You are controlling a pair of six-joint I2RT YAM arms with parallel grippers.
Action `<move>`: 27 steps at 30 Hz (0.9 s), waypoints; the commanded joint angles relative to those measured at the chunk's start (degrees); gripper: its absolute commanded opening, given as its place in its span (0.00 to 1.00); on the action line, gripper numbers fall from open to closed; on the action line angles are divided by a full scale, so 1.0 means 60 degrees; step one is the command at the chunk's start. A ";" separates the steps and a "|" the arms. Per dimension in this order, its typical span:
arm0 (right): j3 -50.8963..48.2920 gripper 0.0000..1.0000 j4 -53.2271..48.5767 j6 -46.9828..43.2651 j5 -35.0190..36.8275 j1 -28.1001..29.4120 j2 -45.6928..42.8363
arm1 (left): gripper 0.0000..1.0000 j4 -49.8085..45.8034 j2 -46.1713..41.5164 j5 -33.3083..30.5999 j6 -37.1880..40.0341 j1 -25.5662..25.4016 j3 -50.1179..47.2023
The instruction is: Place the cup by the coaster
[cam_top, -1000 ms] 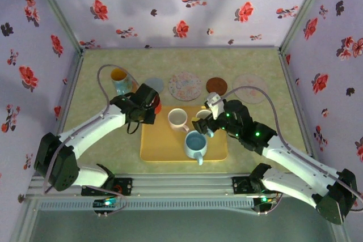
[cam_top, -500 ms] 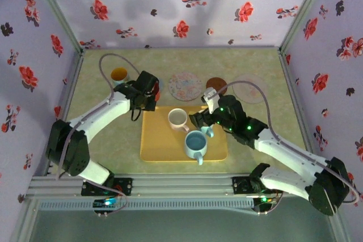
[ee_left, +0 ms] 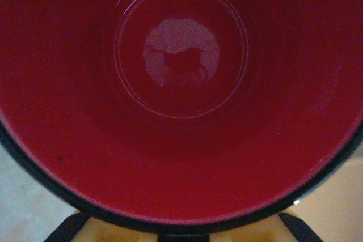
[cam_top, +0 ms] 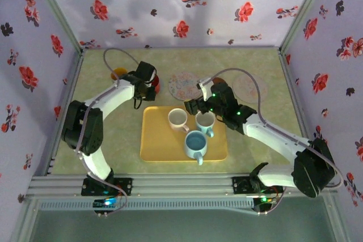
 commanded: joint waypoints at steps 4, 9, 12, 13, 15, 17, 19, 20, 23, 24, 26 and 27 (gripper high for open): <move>0.0637 0.99 0.0349 0.0075 -0.0524 -0.0285 0.0553 | 0.00 0.0712 0.0738 0.0156 0.0549 0.0341 0.1285; 0.0864 0.99 0.0347 0.0048 -0.0719 -0.0430 0.0846 | 0.00 0.0590 0.1233 0.0434 0.0729 0.0469 0.1756; 0.0970 0.99 0.0258 0.0016 -0.0765 -0.0505 0.0922 | 0.00 0.0403 0.1448 0.0519 0.0818 0.0470 0.1967; 0.0971 0.99 0.0247 0.0005 -0.0764 -0.0520 0.0932 | 0.00 0.0329 0.1493 0.0547 0.0833 0.0469 0.2025; 0.0971 0.99 0.0251 0.0005 -0.0776 -0.0556 0.0930 | 0.00 0.0226 0.1520 0.0572 0.0843 0.0461 0.2033; 0.0958 0.99 0.0230 0.0012 -0.0805 -0.0572 0.0952 | 0.00 0.0187 0.1464 0.0563 0.0848 0.0483 0.1948; 0.0951 0.99 0.0224 0.0030 -0.0856 -0.0582 0.0982 | 0.00 0.0144 0.1415 0.0570 0.0836 0.0508 0.1860; 0.0956 0.99 0.0192 0.0030 -0.0941 -0.0582 0.1005 | 0.00 0.0088 0.1410 0.0558 0.0862 0.0505 0.1842; 0.0998 0.99 0.0132 0.0043 -0.1158 -0.0586 0.1112 | 0.00 -0.0089 0.1395 0.0464 0.0984 0.0513 0.1826; 0.1014 0.99 0.0121 0.0058 -0.1192 -0.0584 0.1144 | 0.00 -0.0120 0.1380 0.0443 0.1006 0.0509 0.1826; 0.1015 0.99 0.0177 0.0059 -0.1310 -0.0583 0.1194 | 0.00 -0.0167 0.1372 0.0432 0.1039 0.0519 0.1812; 0.1022 0.99 0.0193 0.0059 -0.1321 -0.0586 0.1215 | 0.00 -0.0178 0.1377 0.0434 0.1041 0.0519 0.1811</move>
